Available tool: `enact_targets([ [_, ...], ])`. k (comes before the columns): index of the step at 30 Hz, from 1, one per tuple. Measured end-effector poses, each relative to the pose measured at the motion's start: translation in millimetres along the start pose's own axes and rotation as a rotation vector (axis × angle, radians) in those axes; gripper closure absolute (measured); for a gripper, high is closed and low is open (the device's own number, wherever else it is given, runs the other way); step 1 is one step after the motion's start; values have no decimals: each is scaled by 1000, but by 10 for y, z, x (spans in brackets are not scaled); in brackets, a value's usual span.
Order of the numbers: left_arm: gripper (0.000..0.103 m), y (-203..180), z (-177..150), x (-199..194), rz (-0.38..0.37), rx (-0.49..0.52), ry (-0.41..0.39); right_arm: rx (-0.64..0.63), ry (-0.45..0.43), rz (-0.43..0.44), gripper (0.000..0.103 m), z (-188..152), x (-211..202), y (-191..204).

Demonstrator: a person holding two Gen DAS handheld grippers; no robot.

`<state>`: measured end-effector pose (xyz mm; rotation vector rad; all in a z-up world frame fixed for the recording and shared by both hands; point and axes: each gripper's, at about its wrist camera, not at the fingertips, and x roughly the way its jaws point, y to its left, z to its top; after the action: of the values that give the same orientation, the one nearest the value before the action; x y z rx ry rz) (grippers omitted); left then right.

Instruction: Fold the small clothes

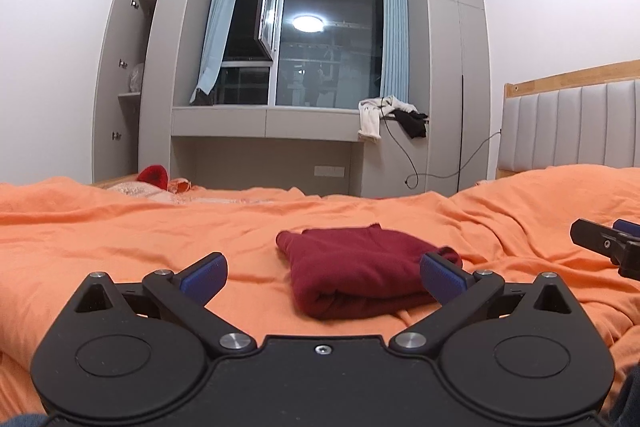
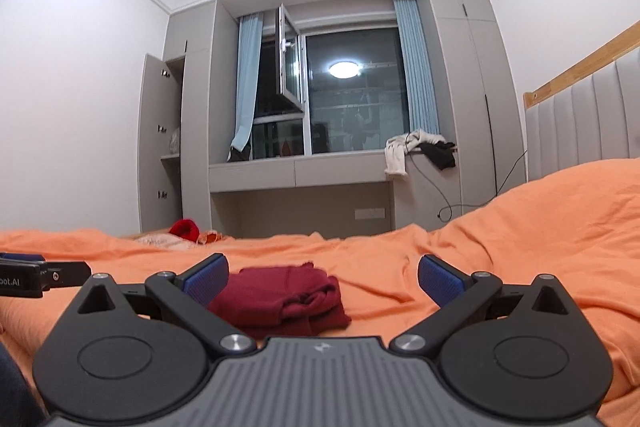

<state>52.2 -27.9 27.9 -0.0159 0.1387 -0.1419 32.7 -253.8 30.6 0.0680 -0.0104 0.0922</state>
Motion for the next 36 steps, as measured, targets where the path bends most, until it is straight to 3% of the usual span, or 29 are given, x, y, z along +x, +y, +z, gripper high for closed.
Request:
enact_targets([
  [10,1,125,-223,-47,29,-7,40,-45,57,22,0,-145,31,117],
  [36,1,144,-199,-41,44,-19,36,-72,71,32,0,-196,16,204],
])
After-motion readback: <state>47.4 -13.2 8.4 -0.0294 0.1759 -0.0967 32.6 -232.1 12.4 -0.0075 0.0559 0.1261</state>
